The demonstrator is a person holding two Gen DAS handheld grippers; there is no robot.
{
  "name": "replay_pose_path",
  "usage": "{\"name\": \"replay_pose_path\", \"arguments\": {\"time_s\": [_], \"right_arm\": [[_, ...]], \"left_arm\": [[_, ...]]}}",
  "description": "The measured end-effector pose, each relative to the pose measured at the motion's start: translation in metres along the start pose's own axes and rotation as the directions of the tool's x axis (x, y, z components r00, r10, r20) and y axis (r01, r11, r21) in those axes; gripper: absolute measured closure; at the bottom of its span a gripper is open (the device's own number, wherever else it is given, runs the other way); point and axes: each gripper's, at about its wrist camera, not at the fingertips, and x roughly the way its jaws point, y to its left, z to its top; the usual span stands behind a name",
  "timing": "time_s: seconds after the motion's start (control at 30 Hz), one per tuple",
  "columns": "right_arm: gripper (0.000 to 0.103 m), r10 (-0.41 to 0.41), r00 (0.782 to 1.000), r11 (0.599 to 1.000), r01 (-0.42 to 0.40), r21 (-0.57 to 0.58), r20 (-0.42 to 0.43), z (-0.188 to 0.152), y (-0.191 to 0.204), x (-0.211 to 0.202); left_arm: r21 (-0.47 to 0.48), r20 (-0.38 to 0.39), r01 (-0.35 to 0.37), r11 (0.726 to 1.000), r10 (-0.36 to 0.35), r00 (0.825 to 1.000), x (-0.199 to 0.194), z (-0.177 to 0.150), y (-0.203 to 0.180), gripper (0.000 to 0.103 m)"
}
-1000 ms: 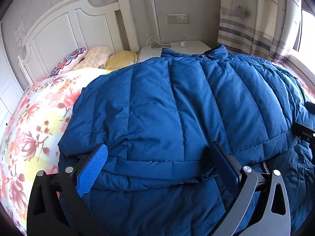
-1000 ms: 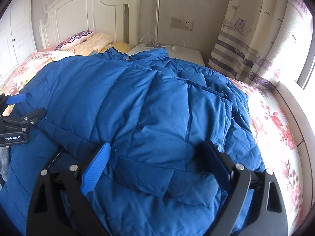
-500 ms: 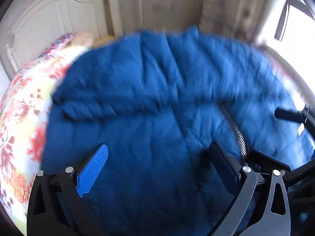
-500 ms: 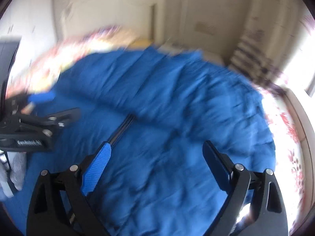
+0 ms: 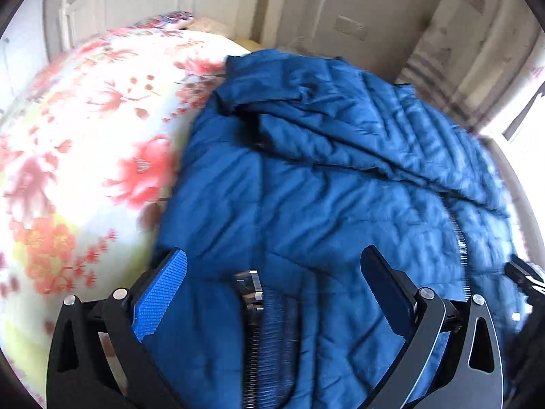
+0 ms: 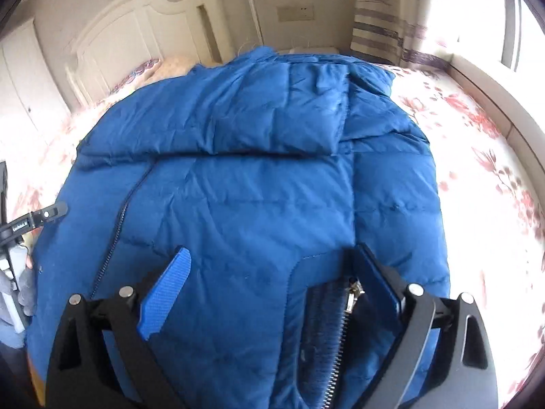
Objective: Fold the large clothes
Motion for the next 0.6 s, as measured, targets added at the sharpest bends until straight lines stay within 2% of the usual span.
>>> {"name": "replay_pose_path", "arguments": {"time_s": [0.07,0.13,0.2,0.27,0.33,0.37,0.4,0.5,0.6], "right_arm": [[0.009,-0.041,0.999,0.999,0.041,-0.011,0.009,-0.001,0.008,-0.007],[0.009,0.011,1.000,0.998,-0.009,-0.054,0.024,-0.005,0.024,-0.021],[0.009,0.046,0.999,0.986,-0.040,-0.159,0.029,-0.018,0.049,-0.037],[0.009,0.065,0.998,0.967,-0.066,-0.247,-0.014,-0.038,0.067,-0.043],[0.009,0.071,0.994,0.948,-0.094,-0.304,-0.087,-0.055,0.080,-0.034],[0.008,0.053,0.995,0.942,-0.078,-0.326,-0.083,-0.064,0.083,-0.029],[0.007,0.054,0.997,0.945,-0.070,-0.320,-0.059,-0.066,0.083,-0.030],[0.006,0.044,0.997,0.954,-0.061,-0.294,-0.064,-0.064,0.077,-0.034],[0.006,-0.001,0.999,0.961,-0.009,-0.276,-0.037,-0.068,0.065,-0.052]], "left_arm": [[0.032,0.051,-0.026,0.999,0.024,0.998,-0.017,-0.003,-0.006,0.005],[0.093,0.080,-0.001,0.996,-0.006,0.997,-0.039,-0.013,-0.022,0.005],[0.160,0.077,0.031,0.987,-0.044,0.996,-0.054,-0.028,-0.041,0.005],[0.252,0.054,0.042,0.967,-0.058,0.997,-0.056,-0.045,-0.066,0.005],[0.338,0.034,-0.011,0.941,-0.001,0.999,-0.047,-0.063,-0.086,0.005],[0.380,0.022,-0.067,0.922,0.064,0.998,-0.035,-0.072,-0.095,0.004],[0.387,0.018,-0.078,0.919,0.077,0.997,-0.031,-0.073,-0.097,0.004],[0.320,-0.023,-0.034,0.947,0.043,0.999,-0.033,-0.067,-0.083,0.004],[0.279,0.020,-0.071,0.958,0.068,0.997,-0.049,-0.068,-0.060,0.004]]}}
